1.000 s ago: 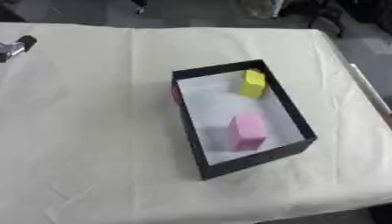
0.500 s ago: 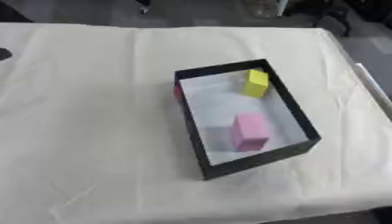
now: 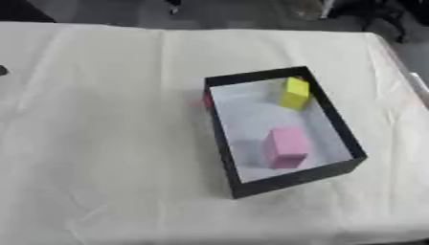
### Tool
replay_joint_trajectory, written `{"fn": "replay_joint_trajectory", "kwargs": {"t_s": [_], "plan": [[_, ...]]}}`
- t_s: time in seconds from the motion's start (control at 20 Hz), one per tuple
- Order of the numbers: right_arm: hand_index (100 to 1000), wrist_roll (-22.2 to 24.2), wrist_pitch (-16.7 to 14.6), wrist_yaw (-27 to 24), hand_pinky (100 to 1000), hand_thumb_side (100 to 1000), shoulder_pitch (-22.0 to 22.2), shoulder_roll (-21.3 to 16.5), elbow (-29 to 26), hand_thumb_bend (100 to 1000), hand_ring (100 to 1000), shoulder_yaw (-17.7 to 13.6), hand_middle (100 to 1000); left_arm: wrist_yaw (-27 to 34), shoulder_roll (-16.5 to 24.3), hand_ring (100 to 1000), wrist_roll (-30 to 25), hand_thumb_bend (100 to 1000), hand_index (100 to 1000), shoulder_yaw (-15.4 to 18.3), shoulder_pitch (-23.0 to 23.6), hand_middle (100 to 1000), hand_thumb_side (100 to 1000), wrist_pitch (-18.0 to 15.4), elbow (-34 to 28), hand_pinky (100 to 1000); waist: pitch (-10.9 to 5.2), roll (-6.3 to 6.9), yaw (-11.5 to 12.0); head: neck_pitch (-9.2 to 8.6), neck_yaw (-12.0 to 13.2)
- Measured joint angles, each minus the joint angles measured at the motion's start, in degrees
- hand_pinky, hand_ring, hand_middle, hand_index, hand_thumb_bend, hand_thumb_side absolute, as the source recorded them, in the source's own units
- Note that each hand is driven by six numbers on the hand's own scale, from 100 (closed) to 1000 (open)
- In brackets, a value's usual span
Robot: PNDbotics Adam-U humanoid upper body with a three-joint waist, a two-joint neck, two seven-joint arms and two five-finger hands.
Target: Pick up the objects with one hand, pass them to the other hand, and then place them into the box on the other side of the table.
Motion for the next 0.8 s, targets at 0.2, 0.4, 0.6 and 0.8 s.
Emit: {"fn": "replay_joint_trajectory", "kwargs": {"t_s": [0.2,0.4,0.6,0.8], "plan": [[979,-0.2,0.0,0.1,734,532,0.5,0.1,-0.2,100,942,-0.3,852,0.2,1.4,878,-0.5,627,848,0.6,0.4,797,657,0.0,1.7,941,0.25,0.18,0.0,0.00,0.9],[978,-0.5,0.1,0.4,734,536,0.9,0.2,-0.6,100,942,-0.5,850,0.6,2.8,878,-1.1,628,848,1.1,0.7,797,656,0.3,3.4,939,0.55,0.30,-0.1,0.00,1.5],[978,-0.6,0.2,0.6,735,545,1.2,0.3,-0.7,100,942,-0.7,850,0.7,4.0,878,-1.3,630,847,1.6,1.1,797,617,0.6,4.4,932,0.80,0.46,-0.1,0.00,2.4],[978,-0.8,0.3,1.0,735,545,1.5,0.7,-0.7,100,942,-0.7,849,0.0,5.1,878,-0.7,623,846,2.1,1.5,798,564,1.2,5.4,926,0.93,0.46,-0.2,0.00,3.2]]}}
